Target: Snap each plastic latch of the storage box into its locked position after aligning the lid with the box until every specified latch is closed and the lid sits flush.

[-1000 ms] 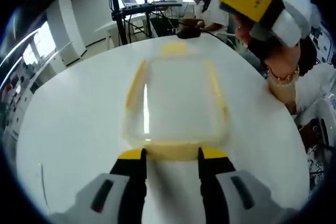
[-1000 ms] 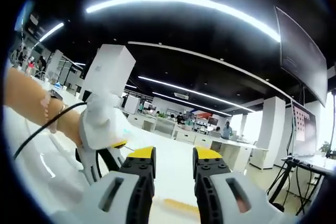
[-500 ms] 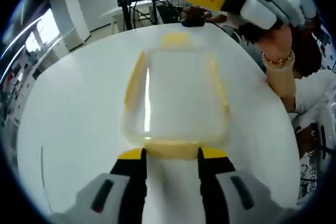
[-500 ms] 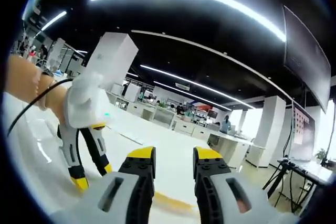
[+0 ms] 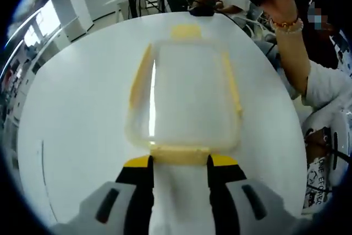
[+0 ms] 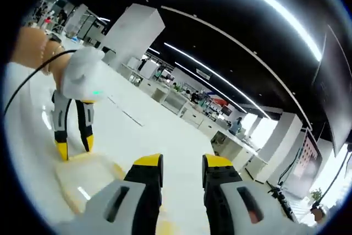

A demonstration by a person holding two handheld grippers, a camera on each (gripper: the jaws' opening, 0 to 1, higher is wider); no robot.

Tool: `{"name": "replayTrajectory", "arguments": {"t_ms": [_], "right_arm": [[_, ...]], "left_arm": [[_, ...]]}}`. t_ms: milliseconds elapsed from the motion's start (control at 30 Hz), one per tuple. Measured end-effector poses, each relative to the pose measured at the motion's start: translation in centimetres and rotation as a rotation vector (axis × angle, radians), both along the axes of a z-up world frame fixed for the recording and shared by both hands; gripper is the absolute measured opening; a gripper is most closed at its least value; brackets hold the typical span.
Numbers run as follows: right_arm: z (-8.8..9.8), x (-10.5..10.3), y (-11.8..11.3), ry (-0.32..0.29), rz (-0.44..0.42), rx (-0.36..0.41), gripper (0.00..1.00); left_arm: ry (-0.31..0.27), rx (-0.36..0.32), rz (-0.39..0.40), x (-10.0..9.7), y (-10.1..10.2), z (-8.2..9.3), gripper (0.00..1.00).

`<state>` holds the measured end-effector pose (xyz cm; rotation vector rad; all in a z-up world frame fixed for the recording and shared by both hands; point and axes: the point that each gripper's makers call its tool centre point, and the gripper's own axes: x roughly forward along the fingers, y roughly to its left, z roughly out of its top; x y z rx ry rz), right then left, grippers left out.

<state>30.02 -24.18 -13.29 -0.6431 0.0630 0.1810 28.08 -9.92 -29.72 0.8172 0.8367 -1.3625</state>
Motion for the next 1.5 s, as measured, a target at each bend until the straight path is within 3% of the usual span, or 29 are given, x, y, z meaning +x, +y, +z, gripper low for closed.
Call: {"name": "replayTrajectory", "arguments": {"t_ms": [100, 300, 533, 567, 600, 700, 867, 1033, 1400, 1500], "right_arm": [[-0.3, 0.2, -1.6, 0.039, -0.032, -0.069, 0.28], [-0.9, 0.3, -3.2, 0.143, -0.016, -0.147, 0.28], [-2.3, 0.4, -3.4, 0.246, 0.044, -0.246, 0.3], [-3.3, 0.3, -3.2, 0.329, 0.105, -0.293, 0.31], [-3.9, 0.3, -3.1, 0.37, 0.131, -0.322, 0.32], [-5.4, 0.0, -3.2, 0.46, 0.185, -0.41, 0.36], [-7.7, -0.7, -2.8, 0.594, 0.302, -0.521, 0.36], [-9.9, -1.5, -3.3, 0.728, 0.36, -0.664, 0.37], [-13.5, -3.0, -5.4, 1.023, 0.429, -0.83, 0.33], [-13.8, -2.9, -6.0, 1.064, 0.427, -0.855, 0.29]], "left_arm": [[-0.001, 0.014, -0.003, -0.2, 0.1, -0.2, 0.37], [-0.001, 0.036, -0.014, -0.3, 0.3, -0.3, 0.37], [-0.001, 0.047, -0.015, -0.2, 0.3, -0.4, 0.37], [-0.001, 0.051, -0.015, -0.1, 0.4, -0.3, 0.37], [-0.001, 0.053, -0.013, 0.0, 0.4, -0.3, 0.37], [-0.001, 0.06, -0.014, 0.1, 0.4, -0.3, 0.38], [-0.001, 0.074, -0.017, 0.2, 0.5, -0.2, 0.38], [0.0, 0.076, -0.021, 0.4, 0.4, -0.1, 0.38], [0.001, 0.085, -0.03, 0.7, 0.1, 0.1, 0.38], [0.001, 0.084, -0.03, 0.8, 0.1, 0.1, 0.38]]}}
